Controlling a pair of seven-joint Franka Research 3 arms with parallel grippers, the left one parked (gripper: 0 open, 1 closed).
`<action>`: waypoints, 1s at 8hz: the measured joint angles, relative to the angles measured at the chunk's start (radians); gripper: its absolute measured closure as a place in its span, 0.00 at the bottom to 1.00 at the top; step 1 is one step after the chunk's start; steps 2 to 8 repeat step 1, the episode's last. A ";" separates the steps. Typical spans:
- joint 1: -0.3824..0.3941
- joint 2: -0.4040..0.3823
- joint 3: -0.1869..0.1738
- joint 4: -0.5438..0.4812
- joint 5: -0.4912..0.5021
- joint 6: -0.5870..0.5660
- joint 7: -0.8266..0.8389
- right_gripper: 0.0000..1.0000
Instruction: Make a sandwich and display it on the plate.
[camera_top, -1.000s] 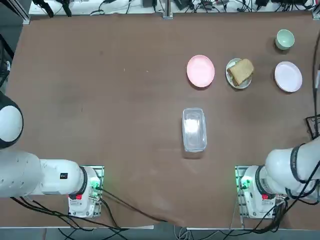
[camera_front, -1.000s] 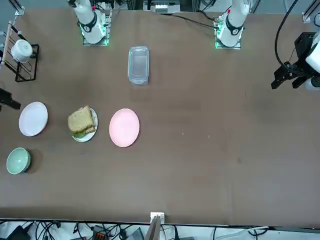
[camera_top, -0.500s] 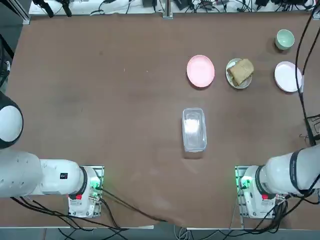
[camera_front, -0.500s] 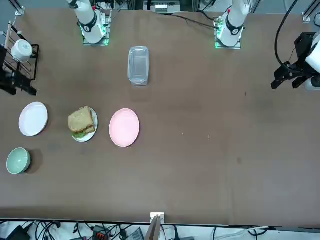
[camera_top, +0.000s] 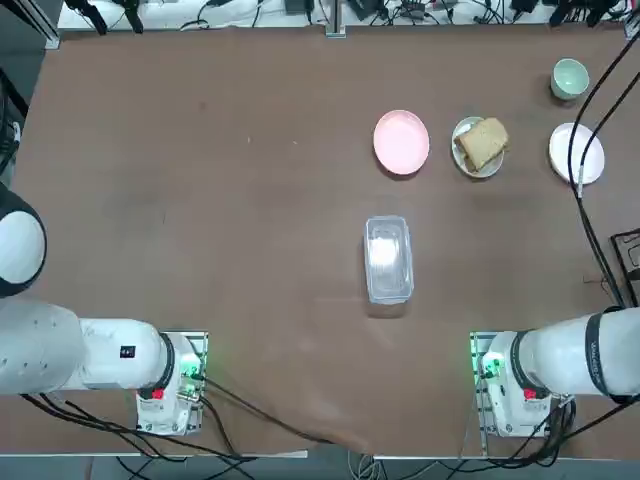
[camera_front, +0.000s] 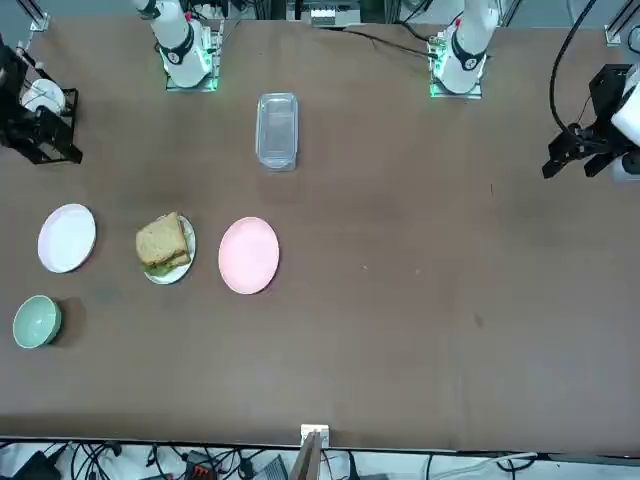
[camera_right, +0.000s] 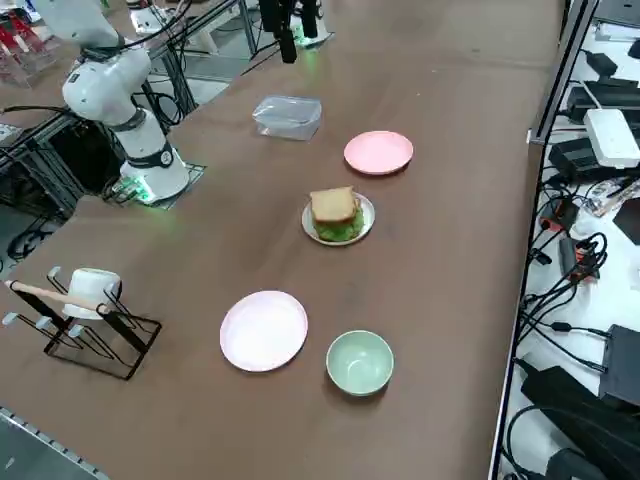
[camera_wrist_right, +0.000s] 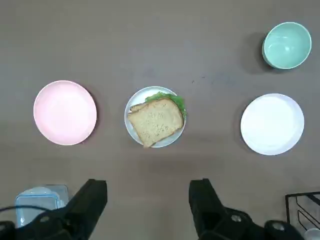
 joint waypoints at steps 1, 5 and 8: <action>0.003 -0.008 -0.001 -0.003 0.000 0.006 0.000 0.00; 0.003 -0.008 -0.001 -0.003 0.000 0.006 0.000 0.00; 0.003 -0.008 -0.001 -0.003 0.000 0.006 0.000 0.00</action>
